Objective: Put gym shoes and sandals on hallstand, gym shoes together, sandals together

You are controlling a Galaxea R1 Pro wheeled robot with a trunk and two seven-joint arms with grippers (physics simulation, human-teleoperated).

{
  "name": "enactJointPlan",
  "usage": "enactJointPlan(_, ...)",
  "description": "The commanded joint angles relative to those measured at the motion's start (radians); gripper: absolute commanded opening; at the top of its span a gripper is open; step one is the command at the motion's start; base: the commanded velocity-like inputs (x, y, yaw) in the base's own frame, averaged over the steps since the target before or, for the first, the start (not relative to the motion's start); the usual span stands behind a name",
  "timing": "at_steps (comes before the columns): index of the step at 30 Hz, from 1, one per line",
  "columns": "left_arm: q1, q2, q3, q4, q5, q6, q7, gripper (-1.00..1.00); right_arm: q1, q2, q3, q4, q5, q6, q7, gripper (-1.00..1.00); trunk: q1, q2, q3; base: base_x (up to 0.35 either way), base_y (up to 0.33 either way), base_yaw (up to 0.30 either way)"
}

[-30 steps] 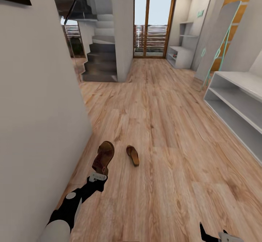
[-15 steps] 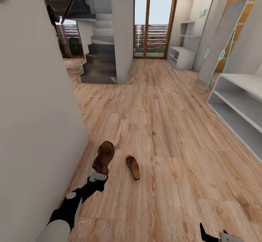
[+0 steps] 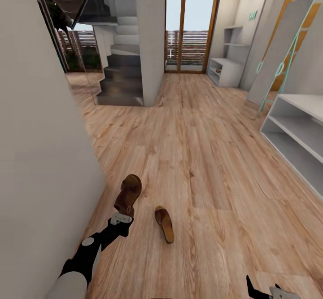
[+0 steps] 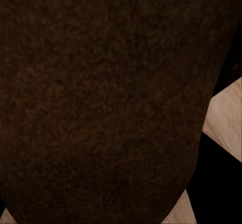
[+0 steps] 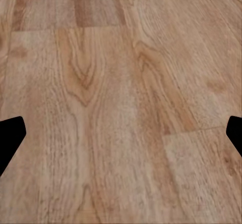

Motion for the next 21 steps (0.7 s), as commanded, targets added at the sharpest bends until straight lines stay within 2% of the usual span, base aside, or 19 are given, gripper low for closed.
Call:
enactJointPlan(1,-0.001,-0.001,0.008,-0.001,-0.009,-0.006,-0.006,-1.0,-0.001,0.001,-0.008,0.001,0.009,-0.004,0.006,1.0,0.0,0.0,-0.001,0.339,0.033,0.0)
enactJointPlan(6,-0.001,-0.001,0.008,-0.001,-0.009,-0.007,-0.007,-1.0,-0.001,0.001,-0.008,0.001,0.009,-0.004,0.006,1.0,0.0,0.0,-0.001,0.325,0.104,0.0)
enactJointPlan(12,-0.001,-0.001,0.008,-0.001,-0.009,-0.007,-0.007,-1.0,-0.001,0.001,-0.008,0.002,0.009,-0.004,0.006,1.0,0.0,0.0,-0.001,0.279,0.209,0.0)
enactJointPlan(21,0.0,-0.001,0.008,-0.001,-0.009,-0.007,-0.007,-1.0,-0.001,0.001,-0.008,0.002,0.009,-0.004,0.006,1.0,0.0,0.0,-0.001,0.171,0.203,0.0)
